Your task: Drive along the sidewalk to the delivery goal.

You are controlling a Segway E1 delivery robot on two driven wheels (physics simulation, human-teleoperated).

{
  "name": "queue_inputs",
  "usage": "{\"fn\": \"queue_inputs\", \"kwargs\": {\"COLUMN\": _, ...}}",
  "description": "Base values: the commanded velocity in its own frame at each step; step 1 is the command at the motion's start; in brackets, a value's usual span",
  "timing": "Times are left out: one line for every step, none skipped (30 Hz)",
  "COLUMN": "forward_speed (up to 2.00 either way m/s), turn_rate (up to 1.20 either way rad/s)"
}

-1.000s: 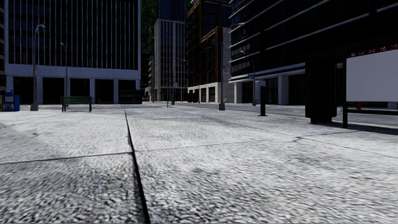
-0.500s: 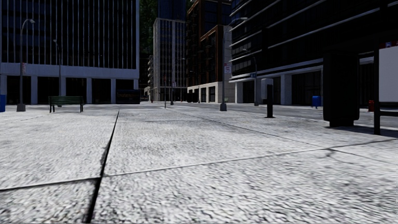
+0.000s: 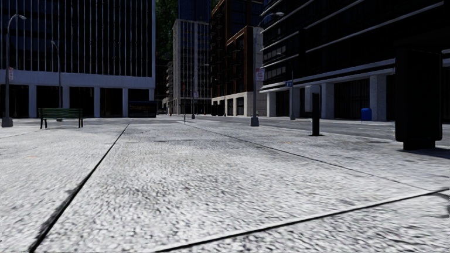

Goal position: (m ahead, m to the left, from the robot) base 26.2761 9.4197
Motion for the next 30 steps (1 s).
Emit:
{"fn": "queue_inputs", "kwargs": {"forward_speed": 2.00, "turn_rate": 0.00}}
{"fn": "queue_inputs", "kwargs": {"forward_speed": 2.00, "turn_rate": 0.00}}
{"fn": "queue_inputs", "kwargs": {"forward_speed": 2.00, "turn_rate": 0.00}}
{"fn": "queue_inputs", "kwargs": {"forward_speed": 2.00, "turn_rate": 0.00}}
{"fn": "queue_inputs", "kwargs": {"forward_speed": 2.00, "turn_rate": 0.00}}
{"fn": "queue_inputs", "kwargs": {"forward_speed": 2.00, "turn_rate": 0.00}}
{"fn": "queue_inputs", "kwargs": {"forward_speed": 2.00, "turn_rate": 0.00}}
{"fn": "queue_inputs", "kwargs": {"forward_speed": 2.00, "turn_rate": 0.00}}
{"fn": "queue_inputs", "kwargs": {"forward_speed": 2.00, "turn_rate": 0.00}}
{"fn": "queue_inputs", "kwargs": {"forward_speed": 2.00, "turn_rate": 0.00}}
{"fn": "queue_inputs", "kwargs": {"forward_speed": 2.00, "turn_rate": 0.00}}
{"fn": "queue_inputs", "kwargs": {"forward_speed": 2.00, "turn_rate": 0.00}}
{"fn": "queue_inputs", "kwargs": {"forward_speed": 2.00, "turn_rate": 0.00}}
{"fn": "queue_inputs", "kwargs": {"forward_speed": 2.00, "turn_rate": 0.00}}
{"fn": "queue_inputs", "kwargs": {"forward_speed": 2.00, "turn_rate": 0.00}}
{"fn": "queue_inputs", "kwargs": {"forward_speed": 2.00, "turn_rate": 0.00}}
{"fn": "queue_inputs", "kwargs": {"forward_speed": 2.00, "turn_rate": 0.00}}
{"fn": "queue_inputs", "kwargs": {"forward_speed": 2.00, "turn_rate": 0.00}}
{"fn": "queue_inputs", "kwargs": {"forward_speed": 2.00, "turn_rate": 0.00}}
{"fn": "queue_inputs", "kwargs": {"forward_speed": 2.00, "turn_rate": 0.00}}
{"fn": "queue_inputs", "kwargs": {"forward_speed": 2.00, "turn_rate": 0.00}}
{"fn": "queue_inputs", "kwargs": {"forward_speed": 2.00, "turn_rate": 0.00}}
{"fn": "queue_inputs", "kwargs": {"forward_speed": 2.00, "turn_rate": 0.00}}
{"fn": "queue_inputs", "kwargs": {"forward_speed": 2.00, "turn_rate": 0.00}}
{"fn": "queue_inputs", "kwargs": {"forward_speed": 2.00, "turn_rate": 0.00}}
{"fn": "queue_inputs", "kwargs": {"forward_speed": 2.00, "turn_rate": 0.00}}
{"fn": "queue_inputs", "kwargs": {"forward_speed": 2.00, "turn_rate": 0.00}}
{"fn": "queue_inputs", "kwargs": {"forward_speed": 2.00, "turn_rate": 0.00}}
{"fn": "queue_inputs", "kwargs": {"forward_speed": 2.00, "turn_rate": 0.00}}
{"fn": "queue_inputs", "kwargs": {"forward_speed": 2.00, "turn_rate": 0.00}}
